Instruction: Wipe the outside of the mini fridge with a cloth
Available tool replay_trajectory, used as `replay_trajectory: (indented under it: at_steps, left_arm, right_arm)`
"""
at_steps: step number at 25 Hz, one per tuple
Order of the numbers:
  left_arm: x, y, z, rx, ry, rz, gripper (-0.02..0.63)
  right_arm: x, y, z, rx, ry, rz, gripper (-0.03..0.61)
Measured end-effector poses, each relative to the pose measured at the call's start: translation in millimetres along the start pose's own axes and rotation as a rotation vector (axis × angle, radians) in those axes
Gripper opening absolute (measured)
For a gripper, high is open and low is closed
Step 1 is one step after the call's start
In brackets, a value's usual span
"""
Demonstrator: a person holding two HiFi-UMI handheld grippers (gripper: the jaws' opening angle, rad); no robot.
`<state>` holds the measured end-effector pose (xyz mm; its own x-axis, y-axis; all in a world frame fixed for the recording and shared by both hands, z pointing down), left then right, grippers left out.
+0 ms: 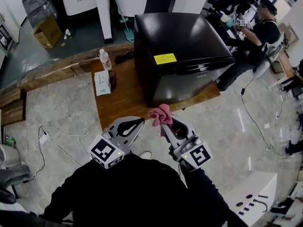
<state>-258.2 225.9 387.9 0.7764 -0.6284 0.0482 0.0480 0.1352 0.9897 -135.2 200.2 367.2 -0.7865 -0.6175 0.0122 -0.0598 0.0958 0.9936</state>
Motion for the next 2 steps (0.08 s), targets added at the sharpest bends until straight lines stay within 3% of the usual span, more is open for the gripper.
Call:
replay_trajectory:
  at_steps: [2]
  left_arm:
    - [5.5, 2.9, -4.8, 0.008, -0.001, 0.006, 0.006]
  right_arm:
    - [-4.4, -0.1, -5.0, 0.009, 0.004, -0.005, 0.067]
Point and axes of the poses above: the fingertips, and each gripper's own axes: x forward along the fingers, z to its left, y out of its underside, the point moved 4 cm from there along -x, backward along the fingers, and after that the axes turned 6 degrees about y, right-handed, at the moved point
